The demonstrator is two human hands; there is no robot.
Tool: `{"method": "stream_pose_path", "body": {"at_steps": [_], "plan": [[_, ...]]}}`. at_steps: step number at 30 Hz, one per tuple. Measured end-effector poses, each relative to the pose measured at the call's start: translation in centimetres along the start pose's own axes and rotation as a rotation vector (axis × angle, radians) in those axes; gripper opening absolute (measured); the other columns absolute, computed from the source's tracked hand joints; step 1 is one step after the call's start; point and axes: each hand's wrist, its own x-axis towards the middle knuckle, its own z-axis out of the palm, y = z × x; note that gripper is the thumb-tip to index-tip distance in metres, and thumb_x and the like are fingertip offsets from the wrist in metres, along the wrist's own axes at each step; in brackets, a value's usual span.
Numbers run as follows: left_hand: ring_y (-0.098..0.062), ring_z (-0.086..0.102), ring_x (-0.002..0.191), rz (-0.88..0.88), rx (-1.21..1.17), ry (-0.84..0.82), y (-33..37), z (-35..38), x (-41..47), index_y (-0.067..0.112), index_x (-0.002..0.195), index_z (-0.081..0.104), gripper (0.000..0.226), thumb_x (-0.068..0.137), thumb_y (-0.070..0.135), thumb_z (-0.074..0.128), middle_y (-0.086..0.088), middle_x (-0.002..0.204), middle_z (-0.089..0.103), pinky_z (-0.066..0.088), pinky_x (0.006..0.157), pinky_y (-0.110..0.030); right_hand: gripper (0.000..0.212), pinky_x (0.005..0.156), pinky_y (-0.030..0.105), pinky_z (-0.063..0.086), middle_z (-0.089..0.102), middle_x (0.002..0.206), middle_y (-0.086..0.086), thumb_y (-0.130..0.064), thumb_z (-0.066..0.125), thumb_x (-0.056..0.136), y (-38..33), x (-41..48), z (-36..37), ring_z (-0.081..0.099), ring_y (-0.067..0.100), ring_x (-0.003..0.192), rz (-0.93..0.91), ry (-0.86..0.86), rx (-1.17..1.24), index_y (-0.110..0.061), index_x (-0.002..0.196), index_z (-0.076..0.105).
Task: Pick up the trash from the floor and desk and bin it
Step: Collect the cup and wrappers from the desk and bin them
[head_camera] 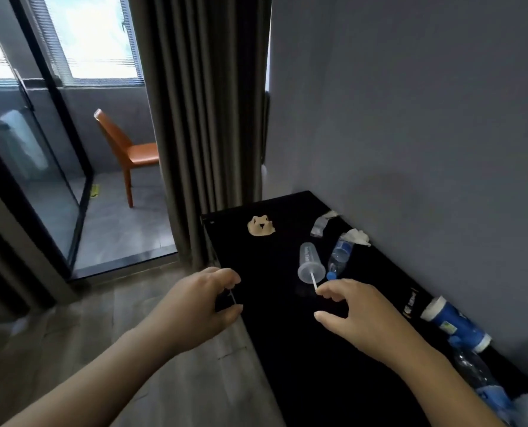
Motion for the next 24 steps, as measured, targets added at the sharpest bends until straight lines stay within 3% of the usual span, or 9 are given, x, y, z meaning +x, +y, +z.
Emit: {"method": "stream_pose_path", "body": {"at_steps": [7,11,14,24], "plan": [[0.001,0.054,0.104,0.130,-0.078,-0.082,-6.3,0.6,9.8,0.031,0.124,0.052,0.042,0.085,0.045,0.061,0.018,0.114,0.054,0.047,0.091,-0.020,0.038,0.076,0.008,0.039,0.056,0.115,-0.022,-0.044,0.065,0.085,0.4,7.6,1.6,0.052,-0.006,0.104,0.135,0.049,0.031,-0.037,0.121,0.057],[0.002,0.053,0.105,0.209,-0.092,-0.115,-10.0,-0.3,15.1,0.031,0.125,0.051,0.043,0.085,0.044,0.061,0.018,0.114,0.053,0.045,0.090,-0.016,0.029,0.070,-0.001,0.038,0.053,0.104,-0.029,-0.042,0.068,0.085,-0.2,11.9,2.3,0.048,-0.020,0.096,0.232,0.067,0.117,-0.044,0.110,0.055],[0.001,0.053,0.107,0.269,-0.101,-0.177,-12.2,-0.8,18.7,0.030,0.127,0.051,0.044,0.086,0.042,0.060,0.016,0.117,0.054,0.045,0.092,-0.018,0.028,0.071,-0.001,0.038,0.056,0.106,-0.028,-0.044,0.069,0.083,-0.7,14.4,3.2,0.047,-0.023,0.098,0.303,0.111,0.146,-0.049,0.106,0.054],[0.001,0.054,0.104,0.392,-0.116,-0.318,-16.5,2.3,28.5,0.031,0.126,0.051,0.043,0.086,0.044,0.060,0.018,0.116,0.054,0.047,0.091,-0.020,0.031,0.083,0.014,0.041,0.055,0.111,-0.020,-0.040,0.069,0.083,1.0,20.5,6.2,0.053,-0.002,0.104,0.512,0.110,0.157,-0.042,0.111,0.056]]}}
